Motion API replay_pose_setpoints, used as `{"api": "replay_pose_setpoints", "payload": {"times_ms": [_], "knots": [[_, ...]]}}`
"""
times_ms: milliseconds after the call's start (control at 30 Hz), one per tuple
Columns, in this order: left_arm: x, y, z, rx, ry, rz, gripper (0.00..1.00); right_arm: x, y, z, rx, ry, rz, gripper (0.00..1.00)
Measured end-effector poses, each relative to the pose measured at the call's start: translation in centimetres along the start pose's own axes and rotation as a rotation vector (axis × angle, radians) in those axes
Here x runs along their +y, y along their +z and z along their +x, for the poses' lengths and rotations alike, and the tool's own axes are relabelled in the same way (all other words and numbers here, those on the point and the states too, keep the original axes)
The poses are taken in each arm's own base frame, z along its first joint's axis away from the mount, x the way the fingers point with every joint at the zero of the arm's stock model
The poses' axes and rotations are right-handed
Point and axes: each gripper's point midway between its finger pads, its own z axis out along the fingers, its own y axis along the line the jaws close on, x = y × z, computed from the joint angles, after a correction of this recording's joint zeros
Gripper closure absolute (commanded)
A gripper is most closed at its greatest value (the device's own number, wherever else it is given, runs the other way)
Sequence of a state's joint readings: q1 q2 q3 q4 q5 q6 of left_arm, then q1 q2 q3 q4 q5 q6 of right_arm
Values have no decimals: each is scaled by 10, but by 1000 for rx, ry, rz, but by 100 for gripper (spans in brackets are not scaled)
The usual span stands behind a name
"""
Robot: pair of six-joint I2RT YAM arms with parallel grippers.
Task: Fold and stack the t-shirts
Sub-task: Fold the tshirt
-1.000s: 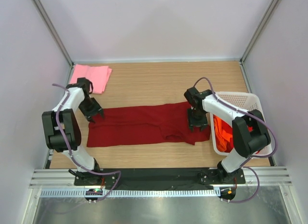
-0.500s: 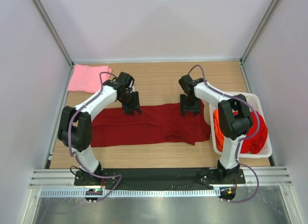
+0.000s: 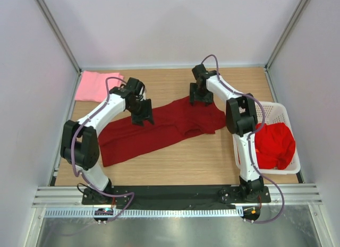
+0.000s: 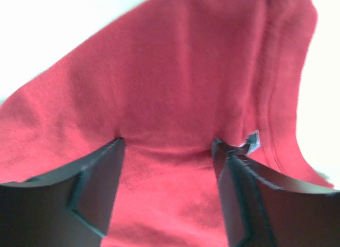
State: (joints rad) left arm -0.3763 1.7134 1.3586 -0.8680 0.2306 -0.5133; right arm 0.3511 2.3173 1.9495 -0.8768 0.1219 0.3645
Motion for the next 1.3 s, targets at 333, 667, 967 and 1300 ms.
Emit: {"api": "replay_pose_setpoints", "payload": {"times_ms": [333, 667, 967, 1300], "knots": [[-51, 16, 3, 32, 88, 109, 49, -26, -53, 33, 50, -43, 7, 37], [-113, 69, 17, 88, 211, 145, 48, -64, -53, 69, 146, 27, -39, 49], [-138, 91, 22, 60, 295, 64, 58, -59, -45, 105, 243, 10, -71, 56], [-133, 102, 37, 58, 359, -72, 59, -63, -54, 128, 269, 10, -86, 57]]}}
